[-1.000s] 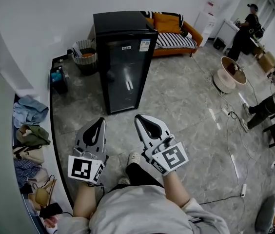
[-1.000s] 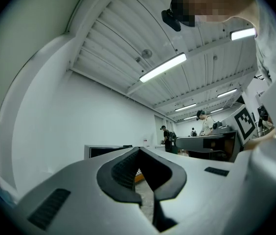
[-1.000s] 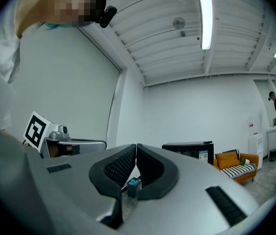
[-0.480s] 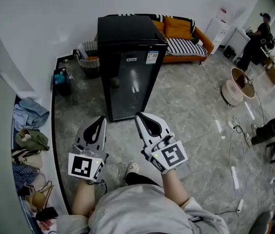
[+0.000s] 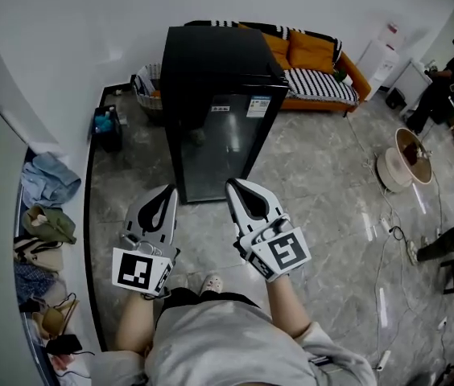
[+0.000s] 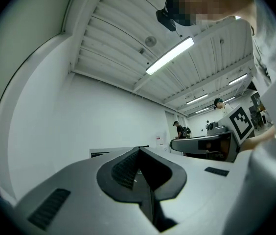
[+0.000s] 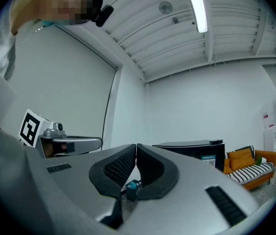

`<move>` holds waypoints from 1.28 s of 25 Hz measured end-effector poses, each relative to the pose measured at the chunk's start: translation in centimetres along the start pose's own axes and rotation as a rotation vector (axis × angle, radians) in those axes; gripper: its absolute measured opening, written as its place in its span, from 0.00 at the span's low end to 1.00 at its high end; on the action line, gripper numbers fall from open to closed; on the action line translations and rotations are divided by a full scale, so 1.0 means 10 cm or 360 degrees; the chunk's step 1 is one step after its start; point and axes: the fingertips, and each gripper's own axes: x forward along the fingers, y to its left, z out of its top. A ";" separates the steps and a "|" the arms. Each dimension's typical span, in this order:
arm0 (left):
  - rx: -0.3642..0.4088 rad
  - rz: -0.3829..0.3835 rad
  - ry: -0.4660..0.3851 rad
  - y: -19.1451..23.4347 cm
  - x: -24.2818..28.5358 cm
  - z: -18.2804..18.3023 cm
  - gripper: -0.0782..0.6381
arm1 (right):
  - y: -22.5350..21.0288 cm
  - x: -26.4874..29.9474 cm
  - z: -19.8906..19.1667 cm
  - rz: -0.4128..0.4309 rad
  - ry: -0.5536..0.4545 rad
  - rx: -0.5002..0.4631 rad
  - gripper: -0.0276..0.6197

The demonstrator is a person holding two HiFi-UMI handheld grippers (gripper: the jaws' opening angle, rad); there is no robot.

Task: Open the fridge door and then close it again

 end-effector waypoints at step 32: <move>0.0037 -0.0015 0.0166 1.02 1.00 -0.65 0.13 | -0.55 1.07 -0.30 -0.0060 0.0060 0.0087 0.07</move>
